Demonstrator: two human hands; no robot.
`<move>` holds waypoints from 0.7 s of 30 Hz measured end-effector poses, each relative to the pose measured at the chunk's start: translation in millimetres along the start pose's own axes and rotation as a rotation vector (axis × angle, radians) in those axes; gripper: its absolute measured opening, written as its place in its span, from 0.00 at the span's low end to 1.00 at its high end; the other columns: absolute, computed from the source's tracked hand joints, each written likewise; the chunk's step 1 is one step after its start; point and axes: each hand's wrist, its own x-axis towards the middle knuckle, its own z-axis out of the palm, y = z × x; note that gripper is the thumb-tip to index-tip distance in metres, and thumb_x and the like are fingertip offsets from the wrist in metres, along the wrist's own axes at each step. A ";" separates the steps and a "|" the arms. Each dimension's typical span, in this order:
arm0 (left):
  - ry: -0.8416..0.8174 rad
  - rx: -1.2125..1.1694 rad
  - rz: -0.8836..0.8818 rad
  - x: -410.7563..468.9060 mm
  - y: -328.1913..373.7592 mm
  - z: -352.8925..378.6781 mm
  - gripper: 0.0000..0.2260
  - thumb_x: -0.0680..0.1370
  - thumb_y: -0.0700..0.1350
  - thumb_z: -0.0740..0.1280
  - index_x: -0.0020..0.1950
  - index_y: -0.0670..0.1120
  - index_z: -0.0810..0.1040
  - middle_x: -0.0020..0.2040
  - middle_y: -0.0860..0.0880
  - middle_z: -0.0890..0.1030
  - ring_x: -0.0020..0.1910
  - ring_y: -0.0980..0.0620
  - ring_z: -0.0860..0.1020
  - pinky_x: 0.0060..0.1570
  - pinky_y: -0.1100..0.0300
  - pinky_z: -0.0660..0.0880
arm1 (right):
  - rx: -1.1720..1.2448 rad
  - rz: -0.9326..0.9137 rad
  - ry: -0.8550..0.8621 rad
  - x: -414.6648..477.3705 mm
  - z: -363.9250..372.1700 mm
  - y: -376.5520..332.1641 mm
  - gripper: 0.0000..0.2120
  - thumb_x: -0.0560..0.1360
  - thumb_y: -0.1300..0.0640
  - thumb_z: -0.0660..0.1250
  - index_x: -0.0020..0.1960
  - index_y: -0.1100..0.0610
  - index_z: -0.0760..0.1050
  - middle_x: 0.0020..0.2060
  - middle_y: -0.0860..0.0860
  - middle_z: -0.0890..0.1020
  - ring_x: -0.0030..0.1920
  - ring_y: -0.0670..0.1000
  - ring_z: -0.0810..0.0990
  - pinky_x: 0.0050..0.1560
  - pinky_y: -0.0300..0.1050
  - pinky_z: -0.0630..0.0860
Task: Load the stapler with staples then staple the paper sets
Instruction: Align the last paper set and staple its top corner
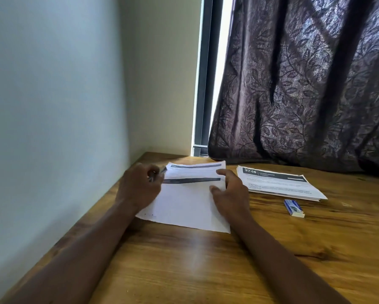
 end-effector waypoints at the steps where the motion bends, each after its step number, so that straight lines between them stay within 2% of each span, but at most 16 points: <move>1: 0.035 -0.002 -0.021 2.4 -4.0 -1.7 0.06 0.77 0.52 0.71 0.47 0.51 0.85 0.44 0.52 0.85 0.44 0.48 0.81 0.43 0.60 0.70 | 0.079 0.013 0.023 1.4 -3.7 2.1 0.20 0.76 0.59 0.71 0.67 0.49 0.76 0.55 0.49 0.81 0.54 0.49 0.79 0.52 0.37 0.70; 3: 0.027 0.029 -0.067 6.2 -14.1 -3.1 0.07 0.77 0.54 0.70 0.49 0.52 0.84 0.47 0.52 0.85 0.46 0.48 0.81 0.45 0.59 0.72 | 0.220 0.053 0.069 5.7 -11.9 4.8 0.16 0.77 0.60 0.71 0.63 0.48 0.79 0.50 0.49 0.83 0.50 0.48 0.81 0.47 0.38 0.72; 6: -0.071 0.103 -0.112 9.4 -23.2 -1.3 0.09 0.77 0.57 0.70 0.51 0.54 0.83 0.51 0.52 0.85 0.50 0.49 0.81 0.49 0.57 0.75 | 0.279 0.050 0.167 14.1 -23.5 7.4 0.15 0.77 0.60 0.71 0.63 0.49 0.81 0.50 0.49 0.84 0.49 0.48 0.82 0.49 0.39 0.76; 9: -0.154 0.139 -0.134 9.7 -21.2 1.1 0.12 0.75 0.57 0.72 0.55 0.53 0.82 0.55 0.52 0.85 0.55 0.48 0.81 0.53 0.57 0.76 | 0.331 0.020 0.239 18.4 -31.6 7.1 0.14 0.77 0.59 0.71 0.61 0.47 0.81 0.41 0.47 0.85 0.40 0.43 0.82 0.38 0.35 0.76; 12: -0.200 0.206 -0.121 11.7 -22.2 4.8 0.16 0.74 0.60 0.71 0.57 0.55 0.81 0.58 0.53 0.84 0.58 0.49 0.80 0.57 0.54 0.77 | 0.429 0.002 0.229 20.2 -33.5 5.4 0.14 0.77 0.63 0.71 0.58 0.48 0.81 0.38 0.46 0.83 0.34 0.39 0.80 0.34 0.32 0.76; 14: -0.177 0.270 -0.090 12.2 -21.3 5.2 0.17 0.75 0.63 0.68 0.59 0.55 0.81 0.58 0.54 0.83 0.59 0.49 0.80 0.61 0.51 0.73 | 0.486 -0.019 0.189 21.0 -33.0 4.9 0.15 0.77 0.65 0.70 0.58 0.49 0.82 0.40 0.48 0.84 0.37 0.40 0.80 0.39 0.34 0.78; 16: -0.059 0.283 -0.015 12.2 -18.5 4.0 0.16 0.78 0.63 0.65 0.57 0.54 0.81 0.54 0.54 0.84 0.55 0.48 0.81 0.59 0.48 0.72 | 0.553 -0.045 0.151 20.9 -34.0 2.9 0.16 0.76 0.67 0.70 0.59 0.51 0.82 0.45 0.50 0.85 0.41 0.42 0.81 0.43 0.36 0.79; 19: 0.126 0.071 0.071 13.8 -15.8 -0.6 0.16 0.82 0.60 0.59 0.52 0.52 0.81 0.47 0.52 0.86 0.47 0.45 0.82 0.53 0.47 0.78 | 0.629 -0.092 0.116 20.6 -35.9 -1.8 0.17 0.76 0.69 0.70 0.60 0.52 0.82 0.47 0.50 0.85 0.41 0.39 0.80 0.45 0.34 0.77; 21: 0.126 -0.106 0.097 15.2 -13.3 -2.9 0.17 0.81 0.61 0.60 0.57 0.52 0.81 0.47 0.55 0.84 0.43 0.50 0.81 0.50 0.52 0.80 | 0.646 -0.131 0.086 20.3 -36.6 -5.7 0.18 0.76 0.69 0.70 0.60 0.50 0.81 0.52 0.50 0.86 0.49 0.41 0.83 0.51 0.35 0.77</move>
